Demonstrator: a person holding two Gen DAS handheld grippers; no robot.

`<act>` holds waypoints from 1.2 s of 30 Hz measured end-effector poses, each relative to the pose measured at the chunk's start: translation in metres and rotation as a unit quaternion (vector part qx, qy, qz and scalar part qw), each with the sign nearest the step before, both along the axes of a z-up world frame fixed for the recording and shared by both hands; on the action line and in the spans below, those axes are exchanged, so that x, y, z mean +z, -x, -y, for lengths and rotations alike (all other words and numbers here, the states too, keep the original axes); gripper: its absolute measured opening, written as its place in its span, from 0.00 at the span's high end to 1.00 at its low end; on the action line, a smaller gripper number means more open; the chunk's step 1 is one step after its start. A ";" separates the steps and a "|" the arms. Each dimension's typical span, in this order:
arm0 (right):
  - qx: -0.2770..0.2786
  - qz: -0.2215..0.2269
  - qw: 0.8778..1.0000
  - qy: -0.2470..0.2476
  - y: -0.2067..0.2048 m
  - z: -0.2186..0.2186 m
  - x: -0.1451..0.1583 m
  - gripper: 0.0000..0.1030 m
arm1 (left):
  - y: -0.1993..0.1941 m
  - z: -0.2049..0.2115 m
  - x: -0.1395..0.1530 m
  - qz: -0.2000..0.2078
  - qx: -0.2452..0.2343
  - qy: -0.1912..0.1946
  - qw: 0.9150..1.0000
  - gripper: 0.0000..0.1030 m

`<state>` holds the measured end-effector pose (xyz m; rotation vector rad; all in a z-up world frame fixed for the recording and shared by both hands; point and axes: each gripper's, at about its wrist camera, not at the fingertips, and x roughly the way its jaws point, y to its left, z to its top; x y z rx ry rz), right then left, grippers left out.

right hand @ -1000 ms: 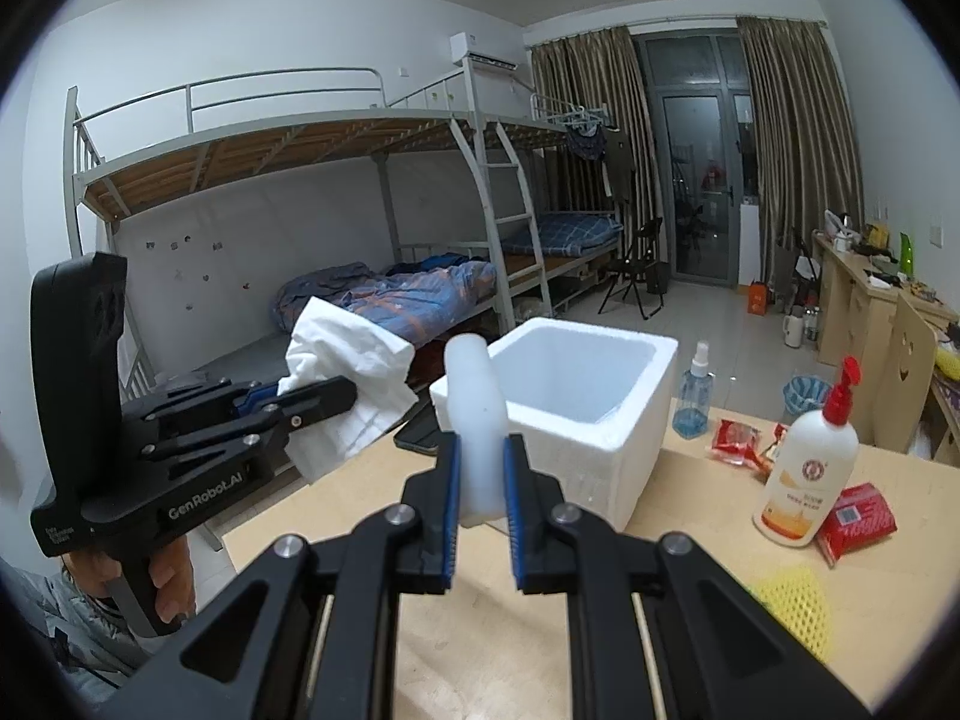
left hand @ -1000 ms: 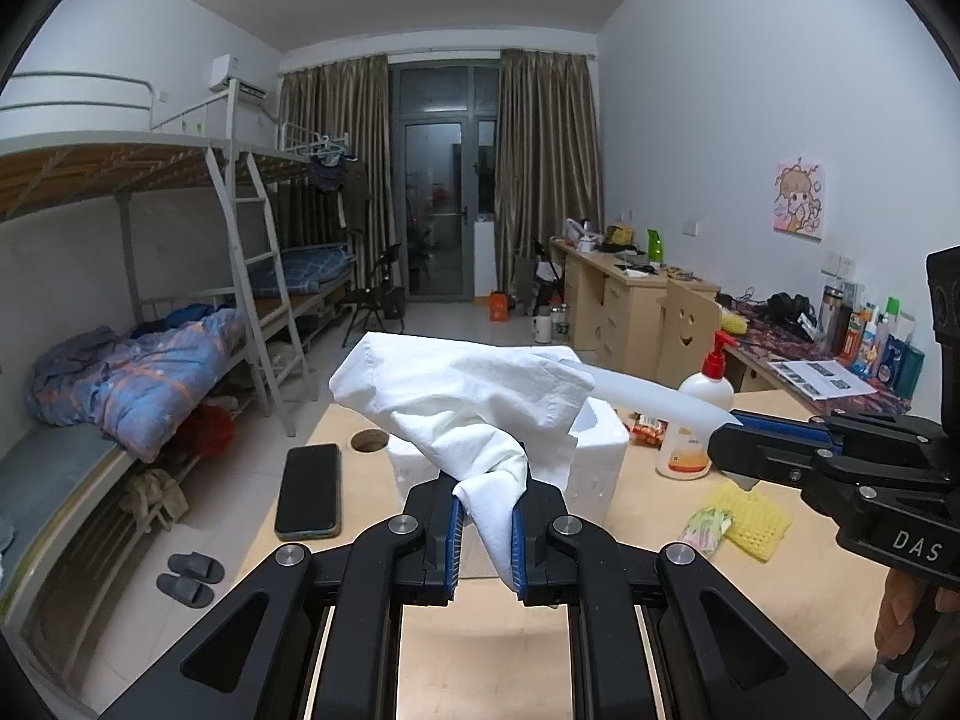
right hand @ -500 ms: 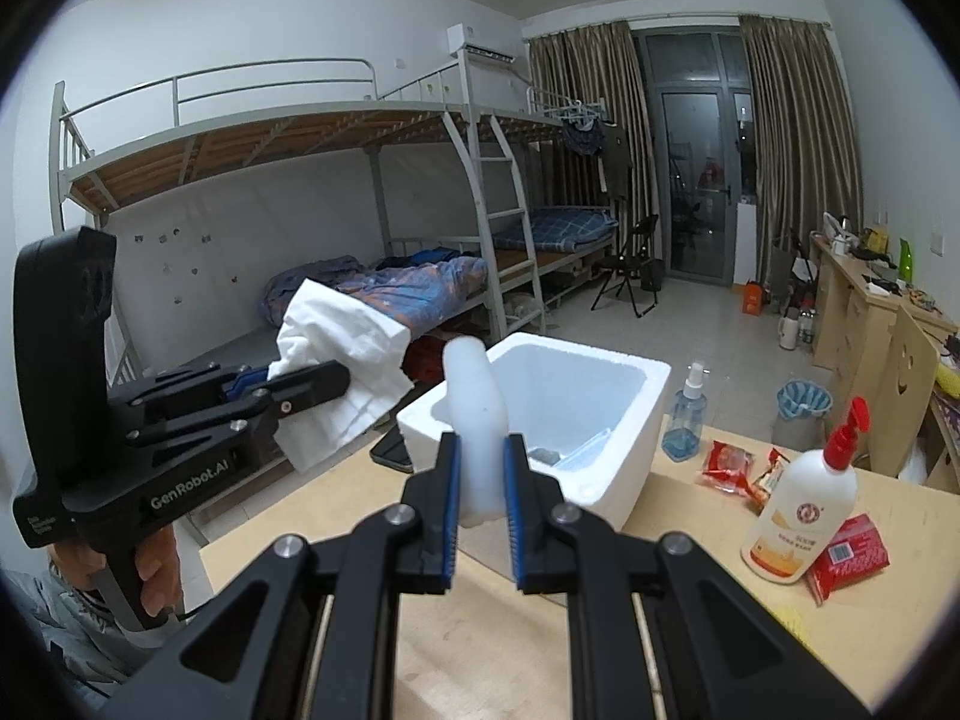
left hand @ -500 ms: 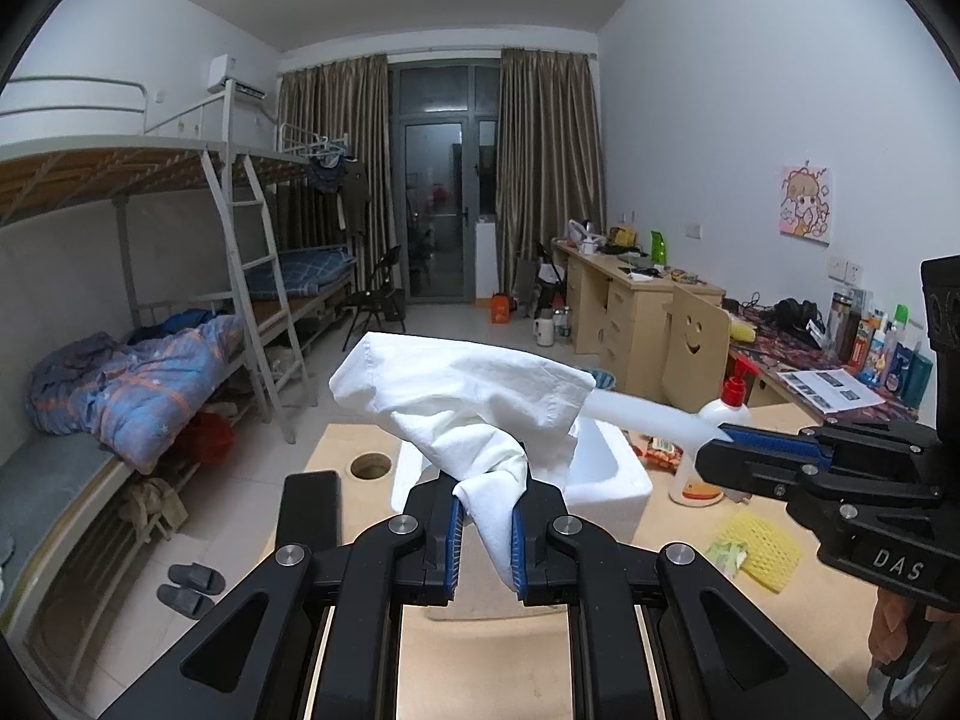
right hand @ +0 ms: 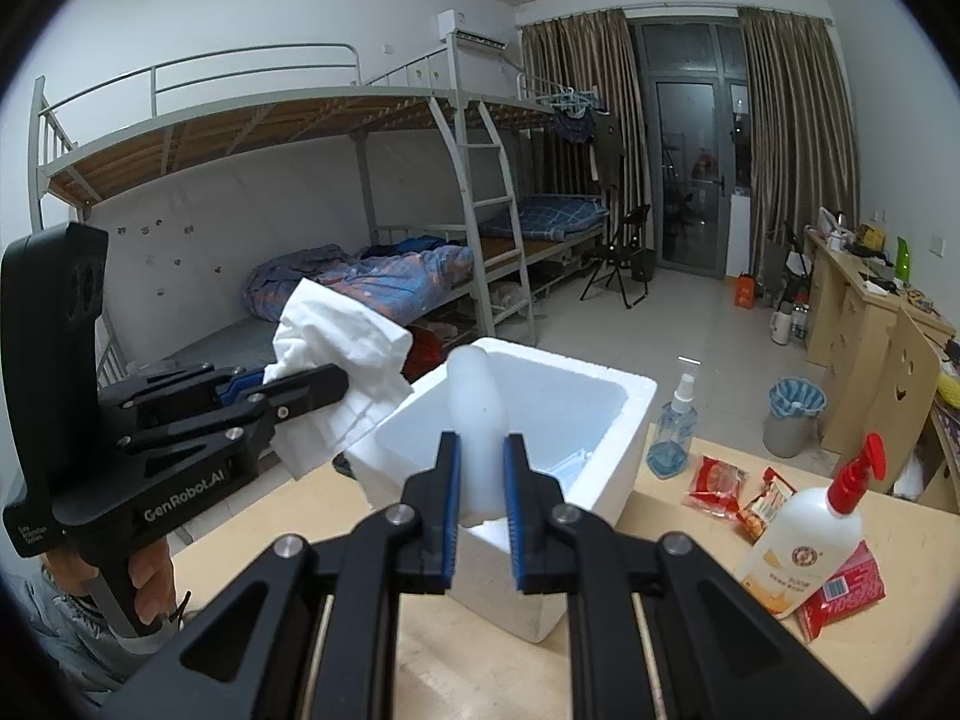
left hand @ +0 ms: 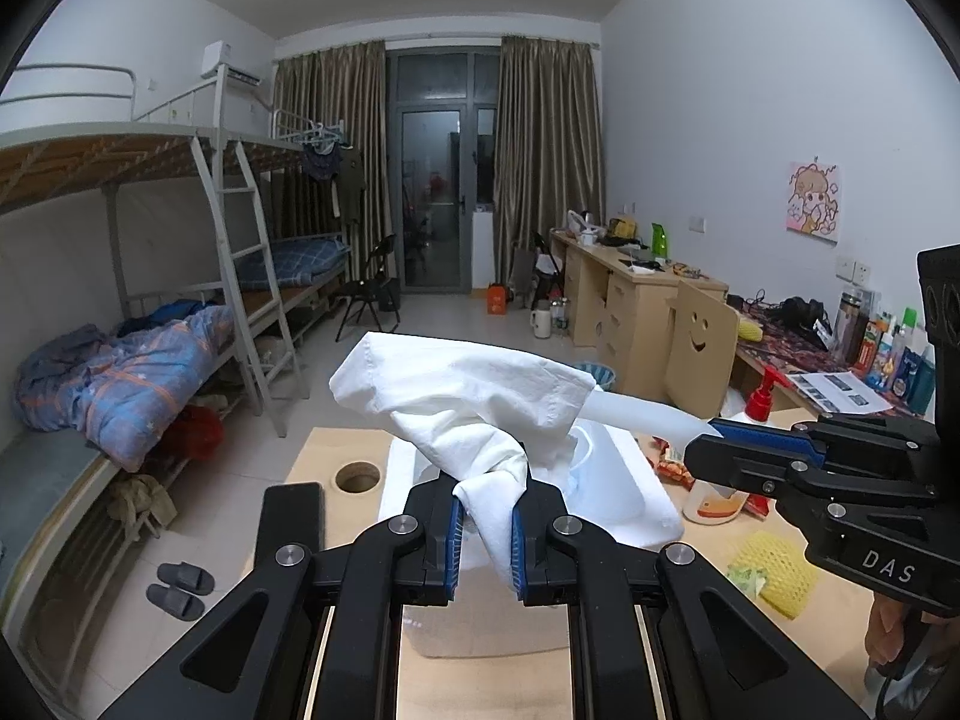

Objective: Organize soft objects
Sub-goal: 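Carry the cloth and foam tube over the white foam box with both grippers, then open the left gripper to drop the white cloth into the foam box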

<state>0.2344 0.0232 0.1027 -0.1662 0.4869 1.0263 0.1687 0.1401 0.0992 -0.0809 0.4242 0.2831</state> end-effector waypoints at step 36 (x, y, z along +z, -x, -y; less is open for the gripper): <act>-0.044 -0.013 0.999 -0.002 -0.045 0.007 0.000 0.84 | -0.078 -0.025 -0.027 -0.031 -0.029 0.017 0.999 0.87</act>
